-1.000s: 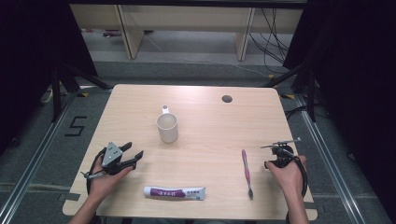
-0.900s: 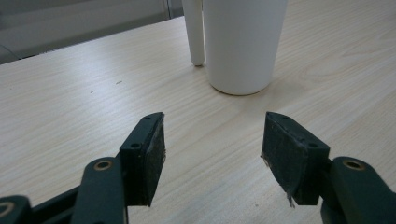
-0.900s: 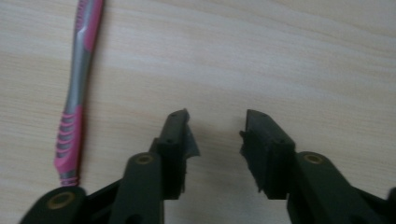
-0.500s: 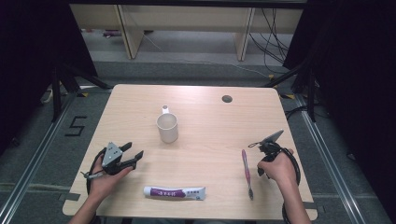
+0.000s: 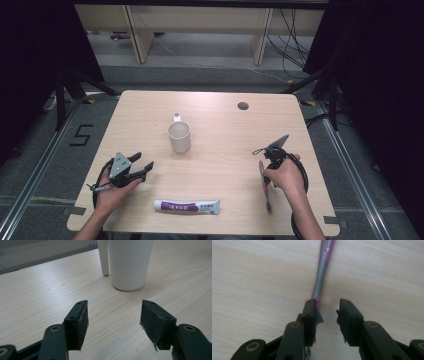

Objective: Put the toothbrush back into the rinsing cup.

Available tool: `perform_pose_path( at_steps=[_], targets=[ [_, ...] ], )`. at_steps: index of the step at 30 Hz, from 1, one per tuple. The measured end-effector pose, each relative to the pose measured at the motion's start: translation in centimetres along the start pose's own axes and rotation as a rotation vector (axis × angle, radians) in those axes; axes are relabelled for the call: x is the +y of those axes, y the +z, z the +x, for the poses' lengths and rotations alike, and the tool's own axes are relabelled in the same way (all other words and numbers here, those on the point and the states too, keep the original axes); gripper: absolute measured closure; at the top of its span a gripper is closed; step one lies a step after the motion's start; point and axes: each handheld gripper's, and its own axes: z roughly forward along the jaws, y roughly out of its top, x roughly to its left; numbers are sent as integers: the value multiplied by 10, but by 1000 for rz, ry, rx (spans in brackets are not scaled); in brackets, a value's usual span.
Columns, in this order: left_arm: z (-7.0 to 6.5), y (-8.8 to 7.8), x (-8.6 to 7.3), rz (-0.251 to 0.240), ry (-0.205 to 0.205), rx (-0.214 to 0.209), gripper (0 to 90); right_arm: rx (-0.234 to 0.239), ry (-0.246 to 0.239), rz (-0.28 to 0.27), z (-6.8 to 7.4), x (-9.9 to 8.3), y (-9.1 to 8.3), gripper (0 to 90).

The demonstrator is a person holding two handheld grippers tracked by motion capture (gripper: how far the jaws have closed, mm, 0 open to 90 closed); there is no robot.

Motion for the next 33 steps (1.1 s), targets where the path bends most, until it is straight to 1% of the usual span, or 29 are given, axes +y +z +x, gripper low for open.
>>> perform_pose_path(
  at_steps=[1, 4, 5, 6, 10, 11, 12, 13, 14, 15, 16, 17, 19, 20, 21, 22, 23, 24, 29, 30, 33],
  targets=[
    [0, 0, 0, 2, -2, 0, 389, 3, 5, 9, 4, 3, 2, 661],
    [0, 0, 0, 5, -2, 0, 390, 6, 2, 14, 6, 5, 3, 656],
    [0, 0, 0, 1, -3, 1, 390, -6, -5, -5, 7, 5, 5, 654],
    [0, 0, 0, 2, -2, 0, 390, -7, 10, 24, 10, 8, 5, 654],
    [0, 0, 0, 3, -2, 0, 389, -14, 14, 24, 12, 11, 7, 653],
    [0, 0, 0, 5, -3, -1, 390, -10, 16, 12, 13, 11, 10, 653],
    [0, 0, 0, 5, -3, -1, 389, -10, 16, 12, 13, 11, 10, 653],
    [0, 0, 0, 6, -3, -1, 390, -10, 38, 39, 15, 13, 10, 653],
    [0, 0, 0, 6, -3, -1, 389, -10, 38, 39, 15, 13, 10, 653],
    [0, 0, 0, 4, -4, -1, 389, -16, 3, 37, 12, 13, 11, 653],
    [0, 0, 0, 5, -3, -1, 390, 0, -2, 30, 12, 14, 11, 668],
    [0, 0, 0, 5, -3, -1, 390, -4, 7, 20, 13, 14, 11, 672],
    [0, 0, 0, 5, -3, -1, 390, -10, 4, 18, 13, 14, 12, 672],
    [0, 0, 0, 4, -3, -1, 390, -7, 16, 34, 13, 15, 11, 673],
    [0, 0, 0, 4, -3, -2, 389, -7, 19, 18, 14, 14, 14, 677],
    [0, 0, 0, 3, -2, -1, 389, -6, 8, 42, 13, 15, 14, 680],
    [0, -1, 0, 3, -3, -2, 389, -10, 8, 27, 13, 14, 15, 684],
    [0, 0, 0, 3, -5, -2, 389, -12, 2, 23, 13, 14, 16, 685],
    [0, -1, 0, 3, -3, -2, 389, -9, 13, 24, 14, 14, 15, 694],
    [0, 0, 0, 3, -3, -3, 389, -4, 12, 48, 13, 14, 13, 698],
    [0, 0, 0, 2, -5, -3, 389, -6, 17, 49, 13, 13, 14, 703]
  ],
)
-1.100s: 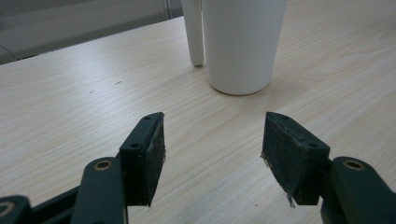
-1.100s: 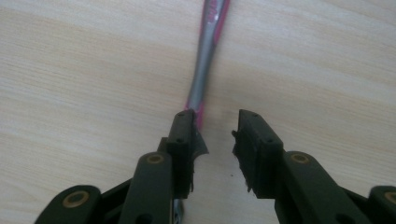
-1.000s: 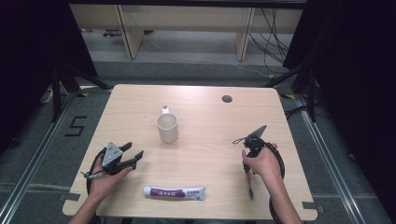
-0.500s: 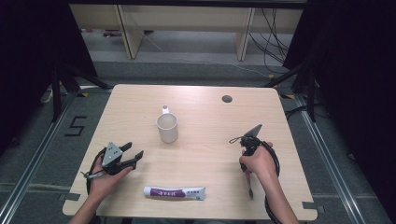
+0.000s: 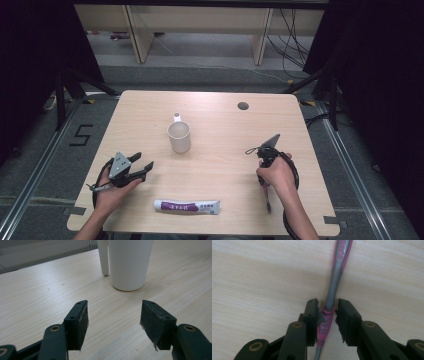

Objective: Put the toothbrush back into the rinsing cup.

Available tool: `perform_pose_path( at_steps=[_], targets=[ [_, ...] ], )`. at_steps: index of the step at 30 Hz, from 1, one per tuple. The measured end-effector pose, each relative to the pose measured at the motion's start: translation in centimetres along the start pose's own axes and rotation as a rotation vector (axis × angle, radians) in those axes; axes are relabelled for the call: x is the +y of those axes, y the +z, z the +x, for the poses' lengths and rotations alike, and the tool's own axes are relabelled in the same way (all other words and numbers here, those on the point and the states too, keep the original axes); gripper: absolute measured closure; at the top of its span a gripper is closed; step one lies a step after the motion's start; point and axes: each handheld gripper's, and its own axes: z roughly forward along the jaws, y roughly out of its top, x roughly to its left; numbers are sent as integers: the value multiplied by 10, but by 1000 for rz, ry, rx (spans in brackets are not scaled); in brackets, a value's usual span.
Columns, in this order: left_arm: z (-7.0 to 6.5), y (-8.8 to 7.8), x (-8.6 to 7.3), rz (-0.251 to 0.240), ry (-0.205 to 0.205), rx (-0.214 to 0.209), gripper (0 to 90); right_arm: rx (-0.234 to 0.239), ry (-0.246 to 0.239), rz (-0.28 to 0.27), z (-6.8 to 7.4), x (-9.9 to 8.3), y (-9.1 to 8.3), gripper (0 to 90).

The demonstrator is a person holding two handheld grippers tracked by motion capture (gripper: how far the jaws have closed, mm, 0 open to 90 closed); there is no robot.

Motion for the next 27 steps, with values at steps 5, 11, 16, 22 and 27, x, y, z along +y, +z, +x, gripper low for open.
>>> perform_pose_path(
  at_steps=[5, 11, 16, 22, 27],
  targets=[
    [0, 0, 0, 1, 1, -1, 389, -9, 1, -15, 1, -3, 2, 716],
    [0, 0, 0, 0, 1, -1, 389, -8, -31, 21, 1, -4, 2, 755],
    [0, 0, 0, 1, 1, -2, 387, -14, -137, 6, 0, -7, 2, 790],
    [0, 0, 0, -2, 6, -4, 387, -26, -266, -50, 0, -10, -2, 792],
    [0, 0, 0, -2, 11, -7, 387, -4, -534, -70, 2, -14, -14, 795]
  ],
)
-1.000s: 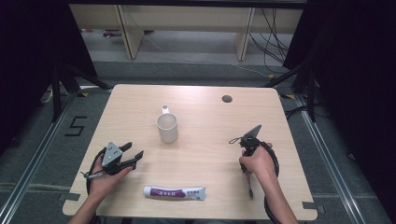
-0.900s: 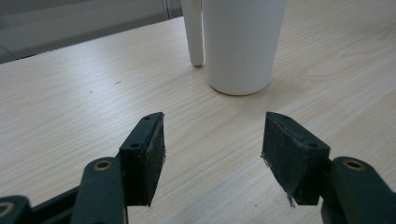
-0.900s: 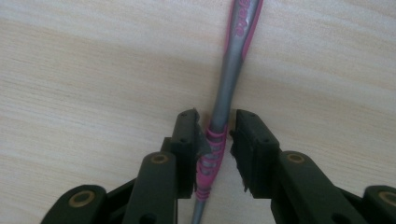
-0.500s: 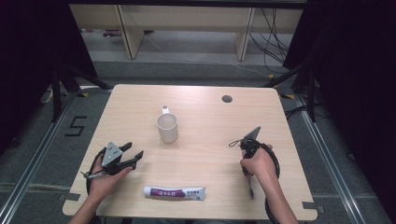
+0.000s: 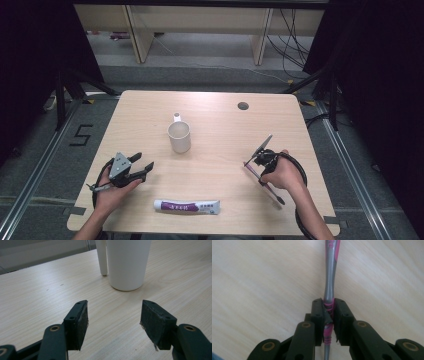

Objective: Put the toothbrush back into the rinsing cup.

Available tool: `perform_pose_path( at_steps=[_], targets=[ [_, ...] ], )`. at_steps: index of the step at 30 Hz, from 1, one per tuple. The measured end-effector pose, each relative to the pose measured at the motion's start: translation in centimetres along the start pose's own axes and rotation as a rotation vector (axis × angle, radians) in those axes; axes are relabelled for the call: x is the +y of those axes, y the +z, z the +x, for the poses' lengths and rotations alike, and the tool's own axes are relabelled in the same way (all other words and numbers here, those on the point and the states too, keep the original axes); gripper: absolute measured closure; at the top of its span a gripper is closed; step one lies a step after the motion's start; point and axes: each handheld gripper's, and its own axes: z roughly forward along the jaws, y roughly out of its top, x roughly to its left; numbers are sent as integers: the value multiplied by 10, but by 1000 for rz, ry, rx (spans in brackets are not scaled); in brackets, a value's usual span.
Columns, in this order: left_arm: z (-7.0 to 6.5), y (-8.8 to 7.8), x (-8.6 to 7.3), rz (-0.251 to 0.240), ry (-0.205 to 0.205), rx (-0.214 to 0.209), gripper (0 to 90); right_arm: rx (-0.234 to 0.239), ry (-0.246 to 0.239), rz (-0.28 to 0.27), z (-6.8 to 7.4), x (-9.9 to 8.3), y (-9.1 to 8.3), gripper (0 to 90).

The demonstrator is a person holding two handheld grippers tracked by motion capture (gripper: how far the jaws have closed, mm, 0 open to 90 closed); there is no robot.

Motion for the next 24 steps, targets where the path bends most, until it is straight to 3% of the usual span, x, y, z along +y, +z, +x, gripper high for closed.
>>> perform_pose_path(
  at_steps=[1, 2, 3, 4, 5, 6, 7, 8, 9, 13, 15, 16, 19, 20, 21, 22, 23, 24],
  targets=[
    [0, 0, 0, 1, 0, -1, 387, -15, -86, -49, -2, 0, -1, 795],
    [0, 0, 0, 1, 0, -1, 386, -40, -185, -59, -2, 0, -2, 794],
    [0, 0, 0, 1, 1, -4, 387, -42, -369, -59, 7, -1, -6, 794],
    [0, 0, 0, 1, 1, -4, 387, -42, -369, -59, 7, -1, -6, 794],
    [0, 0, 0, 0, 4, -12, 388, 41, -418, -118, 15, -2, -11, 795],
    [0, 0, 0, 0, 4, -12, 388, 41, -418, -118, 15, -2, -11, 795],
    [-1, 0, 0, 1, 1, -17, 388, 26, -519, -100, 21, -1, -16, 795],
    [-1, 0, 0, -2, 0, -25, 388, 26, -519, -100, 21, -1, -16, 795],
    [-2, 0, 0, 0, -2, -34, 388, 27, -569, -66, 23, 0, -22, 795],
    [-5, -3, 6, -16, 7, -63, 391, 7, -627, -32, 24, 2, -25, 796],
    [-7, -4, 11, -25, 9, -88, 393, 12, -716, -39, 22, 5, -24, 795],
    [-8, -6, 15, -20, 18, -115, 394, 19, -691, -15, 26, 5, -26, 795],
    [-14, -7, 25, -29, 24, -190, 400, 31, -750, -23, 25, 11, -25, 795],
    [-16, -8, 28, -26, 33, -210, 403, 39, -738, -29, 25, 11, -25, 796],
    [-20, -8, 32, -23, 50, -241, 405, 31, -764, -29, 25, 13, -25, 795],
    [-23, -8, 37, -5, 70, -264, 405, 37, -750, -31, 26, 15, -26, 795],
    [-31, -6, 45, 0, 116, -326, 405, 32, -740, -16, 27, 16, -28, 796],
    [-35, -5, 49, 5, 132, -354, 405, 32, -741, -27, 27, 17, -28, 795]
  ],
)
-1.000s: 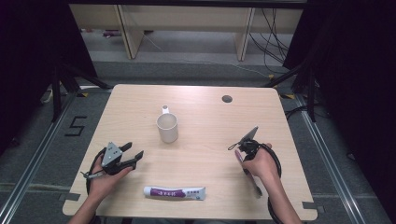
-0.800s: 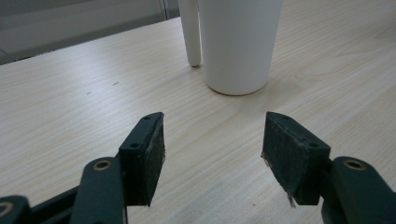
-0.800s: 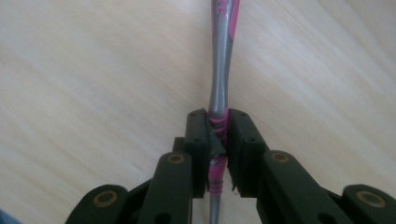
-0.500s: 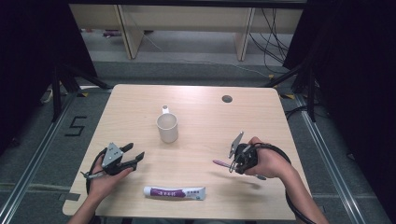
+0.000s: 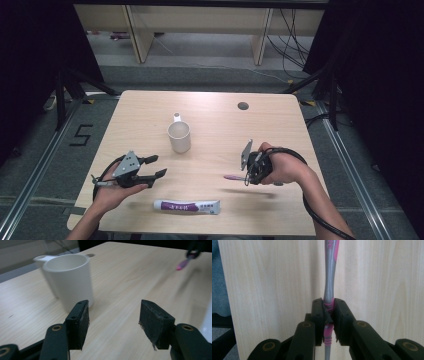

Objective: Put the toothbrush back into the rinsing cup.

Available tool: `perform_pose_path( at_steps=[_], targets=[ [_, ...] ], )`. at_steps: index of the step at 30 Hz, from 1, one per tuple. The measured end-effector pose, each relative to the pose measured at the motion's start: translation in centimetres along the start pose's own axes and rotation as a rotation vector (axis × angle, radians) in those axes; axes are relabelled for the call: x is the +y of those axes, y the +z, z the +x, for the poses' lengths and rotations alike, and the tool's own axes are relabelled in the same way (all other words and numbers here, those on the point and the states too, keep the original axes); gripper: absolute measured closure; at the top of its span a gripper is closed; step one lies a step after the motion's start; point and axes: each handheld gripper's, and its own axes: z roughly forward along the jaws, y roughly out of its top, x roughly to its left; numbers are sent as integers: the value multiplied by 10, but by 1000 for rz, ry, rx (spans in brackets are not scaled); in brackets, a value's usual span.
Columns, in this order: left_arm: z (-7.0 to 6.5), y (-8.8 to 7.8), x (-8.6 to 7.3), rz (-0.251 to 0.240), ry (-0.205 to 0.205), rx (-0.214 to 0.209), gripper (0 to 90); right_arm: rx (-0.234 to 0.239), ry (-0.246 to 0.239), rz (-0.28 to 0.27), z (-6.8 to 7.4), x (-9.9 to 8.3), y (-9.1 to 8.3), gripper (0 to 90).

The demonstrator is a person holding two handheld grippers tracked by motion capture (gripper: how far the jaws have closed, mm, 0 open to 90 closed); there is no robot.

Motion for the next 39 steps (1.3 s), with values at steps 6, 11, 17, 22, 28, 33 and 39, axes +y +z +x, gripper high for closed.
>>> perform_pose_path(
  at_steps=[6, 11, 17, 22, 28, 33, 39],
  targets=[
    [-15, 18, 22, 16, 89, -110, 404, 1, -14, -1, -3, 8, -4, 795],
    [-27, 40, 32, 31, 155, -174, 411, 16, -27, -20, -4, 19, -7, 796],
    [-34, 60, 39, 57, 187, -250, 419, 14, -97, -29, -7, 30, -8, 796],
    [-39, 75, 44, 72, 215, -303, 459, 32, -99, -33, -5, 39, -9, 796],
    [-43, 92, 50, 108, 260, -341, 463, 44, -85, -25, -1, 49, -10, 796],
    [-48, 99, 52, 114, 299, -367, 485, 62, -157, -55, -2, 58, -8, 796],
    [-53, 107, 52, 114, 345, -377, 550, 52, -116, -10, 0, 63, -9, 796]
  ],
)
